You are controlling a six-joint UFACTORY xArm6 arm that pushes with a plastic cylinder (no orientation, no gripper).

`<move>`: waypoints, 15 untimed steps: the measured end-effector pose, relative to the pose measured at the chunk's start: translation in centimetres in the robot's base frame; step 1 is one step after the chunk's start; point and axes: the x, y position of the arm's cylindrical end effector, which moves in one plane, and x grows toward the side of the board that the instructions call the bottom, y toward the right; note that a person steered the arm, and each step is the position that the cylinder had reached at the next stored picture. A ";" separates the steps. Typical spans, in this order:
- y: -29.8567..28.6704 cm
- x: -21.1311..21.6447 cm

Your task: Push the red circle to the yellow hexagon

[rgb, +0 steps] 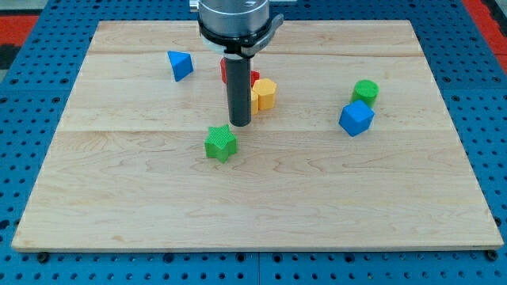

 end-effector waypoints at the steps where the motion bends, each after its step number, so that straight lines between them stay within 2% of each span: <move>1: -2.4 -0.8; 4: -7.0 -8.8; 5: -6.2 -11.8; 9: 4.2 -12.3; 11: 5.6 -12.3; 14: 11.9 -12.2; 15: 11.5 -10.7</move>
